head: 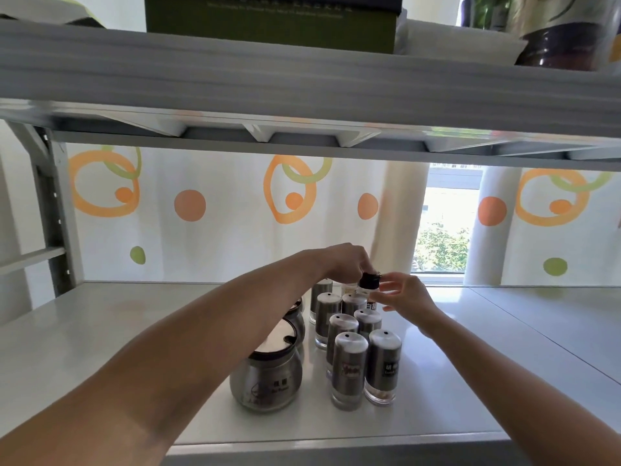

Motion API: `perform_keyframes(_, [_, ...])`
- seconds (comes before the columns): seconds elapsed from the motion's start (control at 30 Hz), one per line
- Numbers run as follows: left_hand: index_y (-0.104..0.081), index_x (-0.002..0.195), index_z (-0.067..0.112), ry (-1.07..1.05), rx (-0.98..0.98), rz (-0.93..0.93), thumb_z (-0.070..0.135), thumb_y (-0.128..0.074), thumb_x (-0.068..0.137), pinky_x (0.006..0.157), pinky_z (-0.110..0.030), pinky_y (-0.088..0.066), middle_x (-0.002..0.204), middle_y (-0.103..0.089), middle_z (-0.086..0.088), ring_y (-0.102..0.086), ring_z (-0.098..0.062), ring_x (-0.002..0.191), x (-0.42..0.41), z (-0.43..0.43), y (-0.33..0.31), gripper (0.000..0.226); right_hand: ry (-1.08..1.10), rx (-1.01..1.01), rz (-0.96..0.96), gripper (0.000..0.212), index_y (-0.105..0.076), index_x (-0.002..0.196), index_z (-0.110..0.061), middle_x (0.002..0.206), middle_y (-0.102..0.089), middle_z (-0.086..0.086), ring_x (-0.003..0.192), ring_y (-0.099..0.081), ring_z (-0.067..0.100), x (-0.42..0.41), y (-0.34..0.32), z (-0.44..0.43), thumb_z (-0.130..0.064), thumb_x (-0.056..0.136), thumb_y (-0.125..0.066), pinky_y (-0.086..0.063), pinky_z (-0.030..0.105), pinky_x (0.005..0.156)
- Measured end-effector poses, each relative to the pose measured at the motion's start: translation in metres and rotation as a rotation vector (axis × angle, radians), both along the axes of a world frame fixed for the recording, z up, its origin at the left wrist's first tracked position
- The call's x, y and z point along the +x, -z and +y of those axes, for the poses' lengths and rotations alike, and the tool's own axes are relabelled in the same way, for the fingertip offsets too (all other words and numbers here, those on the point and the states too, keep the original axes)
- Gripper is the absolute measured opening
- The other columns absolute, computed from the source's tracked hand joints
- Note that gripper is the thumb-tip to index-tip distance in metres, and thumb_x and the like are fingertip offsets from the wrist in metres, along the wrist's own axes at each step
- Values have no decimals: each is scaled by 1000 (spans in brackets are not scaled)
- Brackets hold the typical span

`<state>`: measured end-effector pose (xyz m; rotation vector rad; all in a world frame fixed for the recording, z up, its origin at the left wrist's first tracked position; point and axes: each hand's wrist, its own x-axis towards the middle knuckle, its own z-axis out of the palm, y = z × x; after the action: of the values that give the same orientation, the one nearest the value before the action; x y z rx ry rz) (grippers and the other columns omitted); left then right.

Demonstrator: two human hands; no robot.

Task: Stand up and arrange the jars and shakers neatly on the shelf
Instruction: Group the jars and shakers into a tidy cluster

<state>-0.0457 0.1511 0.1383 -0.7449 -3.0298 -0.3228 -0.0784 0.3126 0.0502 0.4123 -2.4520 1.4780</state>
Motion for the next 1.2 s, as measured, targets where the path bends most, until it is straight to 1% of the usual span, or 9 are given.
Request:
perform_keyframes(0.23, [-64, 123, 25, 0, 4, 1, 5, -45, 88, 102, -36, -44, 126, -65, -2, -56, -21, 115, 4, -8, 0, 45, -59, -10, -25, 37, -64, 112, -6, 101, -69, 6, 92, -68, 20, 2, -3, -6, -8, 77, -74, -58, 30, 71])
perform_keyframes(0.4, [-66, 122, 25, -17, 2, 7, -3, -39, 82, 93, -29, -43, 123, -66, -2, -56, -20, 106, 7, -11, -2, 55, -98, -27, -50, 35, -63, 115, 0, 108, -68, 11, 90, -66, 21, 4, -7, -9, -1, 80, -69, -57, 27, 71])
perform_keyframes(0.5, [-66, 121, 24, -24, -3, 12, -6, -38, 81, 101, -34, -45, 124, -66, -2, -56, -21, 114, 9, -14, -3, 58, -110, -23, -56, 34, -62, 115, 1, 107, -68, 11, 88, -66, 21, 5, -9, -12, 1, 81, -68, -57, 24, 69])
perform_keyframes(0.67, [-67, 120, 20, -44, 6, 1, -8, -37, 79, 106, -38, -42, 128, -63, -4, -53, -23, 121, 12, -19, -6, 58, -119, -15, -63, 33, -62, 115, 2, 104, -68, 10, 85, -65, 19, 7, -10, -18, 0, 82, -67, -56, 17, 60])
perform_keyframes(0.8, [-66, 121, 16, -50, 16, -2, -10, -36, 78, 107, -33, -41, 132, -61, -3, -52, -20, 123, 15, -22, -7, 59, -126, -7, -70, 32, -63, 115, 0, 103, -69, 10, 83, -65, 15, 8, -12, -22, -4, 83, -67, -52, 14, 55])
perform_keyframes(0.9, [-66, 121, 14, -65, 42, -6, -11, -36, 78, 99, -23, -40, 134, -59, -2, -52, -18, 122, 14, -25, -7, 58, -129, -7, -78, 30, -64, 114, -1, 99, -68, 6, 78, -64, 9, 8, -12, -24, -5, 84, -65, -51, 12, 53])
perform_keyframes(1.0, [-67, 120, 12, -91, 104, 13, -7, -39, 83, 90, -23, -40, 130, -62, -7, -54, -20, 119, 10, -29, -7, 50, -89, -21, -79, 27, -64, 112, 0, 96, -68, 6, 75, -65, 10, 6, -11, -21, -2, 85, -64, -56, 18, 58])
perform_keyframes(1.1, [-60, 127, 12, -191, 144, 95, -8, -34, 83, 102, -29, -41, 136, -56, -8, -50, -22, 126, 0, -36, -8, 54, 3, -79, -75, 24, -64, 109, 1, 101, -70, 16, 74, -66, 18, 1, -9, -15, 1, 86, -62, -57, 25, 64])
perform_keyframes(1.2, [-53, 134, 14, -250, 124, 77, -7, -32, 84, 112, -34, -35, 144, -48, -6, -42, -21, 135, -9, -42, -3, 58, 32, -125, -108, 30, -60, 117, 1, 107, -68, 16, 84, -65, 23, -4, -6, -14, 4, 88, -57, -56, 28, 69])
